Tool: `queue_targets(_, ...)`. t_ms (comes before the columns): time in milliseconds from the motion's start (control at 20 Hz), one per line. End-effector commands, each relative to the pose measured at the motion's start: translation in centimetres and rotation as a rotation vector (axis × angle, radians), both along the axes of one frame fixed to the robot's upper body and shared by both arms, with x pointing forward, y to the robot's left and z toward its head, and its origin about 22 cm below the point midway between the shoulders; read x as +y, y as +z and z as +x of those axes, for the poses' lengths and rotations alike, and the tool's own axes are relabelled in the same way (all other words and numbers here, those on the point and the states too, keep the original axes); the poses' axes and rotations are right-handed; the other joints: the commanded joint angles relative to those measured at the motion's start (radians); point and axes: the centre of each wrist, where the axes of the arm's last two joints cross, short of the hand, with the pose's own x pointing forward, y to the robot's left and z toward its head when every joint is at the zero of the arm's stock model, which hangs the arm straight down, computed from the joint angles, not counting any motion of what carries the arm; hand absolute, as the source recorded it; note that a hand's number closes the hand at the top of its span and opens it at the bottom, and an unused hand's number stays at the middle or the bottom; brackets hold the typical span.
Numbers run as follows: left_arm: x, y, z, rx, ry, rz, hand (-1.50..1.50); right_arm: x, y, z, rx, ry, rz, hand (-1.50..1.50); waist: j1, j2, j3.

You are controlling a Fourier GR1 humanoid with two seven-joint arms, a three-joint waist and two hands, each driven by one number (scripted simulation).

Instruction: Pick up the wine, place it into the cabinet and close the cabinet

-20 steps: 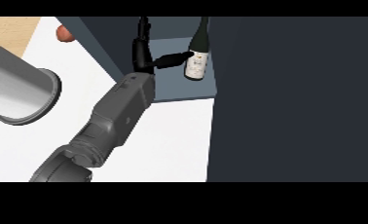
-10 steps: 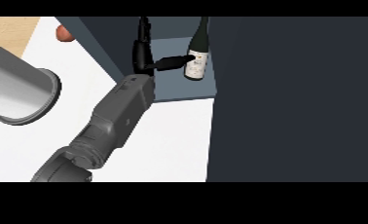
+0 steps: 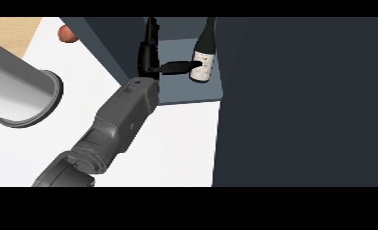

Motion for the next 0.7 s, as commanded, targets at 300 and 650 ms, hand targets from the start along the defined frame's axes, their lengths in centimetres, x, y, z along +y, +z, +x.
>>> queue_targets(300, 1.1, -2.1, -1.2, 0.011, 0.004, -0.127, -1.5, 0.9, 1.1, -1.1, -0.013, 0.032, 0.031, -1.5, -0.005, -0.011, 0.0)
queue_targets(650, 0.8, -2.3, -1.6, 0.024, -0.026, -0.145, -1.5, 0.2, 1.2, 0.1, -0.004, 0.015, 0.021, -1.5, 0.009, -0.015, 0.001)
